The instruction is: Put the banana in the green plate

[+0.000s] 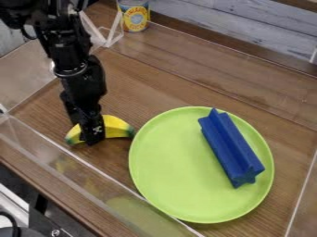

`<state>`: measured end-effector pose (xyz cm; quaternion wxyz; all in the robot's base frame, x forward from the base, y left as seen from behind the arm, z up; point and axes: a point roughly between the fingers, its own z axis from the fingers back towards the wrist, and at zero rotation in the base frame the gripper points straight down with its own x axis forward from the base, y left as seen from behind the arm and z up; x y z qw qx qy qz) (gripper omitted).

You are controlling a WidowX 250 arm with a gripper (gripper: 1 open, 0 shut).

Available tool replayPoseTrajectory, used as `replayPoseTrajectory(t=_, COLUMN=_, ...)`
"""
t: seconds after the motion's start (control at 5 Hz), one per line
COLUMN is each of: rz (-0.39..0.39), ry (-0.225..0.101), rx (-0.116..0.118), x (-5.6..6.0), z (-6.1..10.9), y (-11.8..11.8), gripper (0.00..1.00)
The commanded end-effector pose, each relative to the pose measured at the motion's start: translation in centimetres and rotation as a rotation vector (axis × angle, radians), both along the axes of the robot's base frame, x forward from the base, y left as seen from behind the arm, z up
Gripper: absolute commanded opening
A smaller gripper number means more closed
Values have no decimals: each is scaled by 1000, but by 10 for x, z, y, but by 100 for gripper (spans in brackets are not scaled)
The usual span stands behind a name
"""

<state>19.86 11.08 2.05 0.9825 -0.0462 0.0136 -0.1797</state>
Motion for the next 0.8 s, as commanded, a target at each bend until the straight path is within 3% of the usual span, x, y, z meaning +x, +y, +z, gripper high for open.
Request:
replayPoseTrajectory(t=0.0, rz=7, ry=-40, rx=9, x=7, z=5, y=5, gripper=0)
replayPoseTrajectory(t=0.4, rz=41, ry=-50, rx=16, x=12, z=26, y=4, gripper=0)
replayPoseTrajectory(t=0.6, rz=110, ry=-70, rx=27, x=18, z=52, y=0, gripper=0)
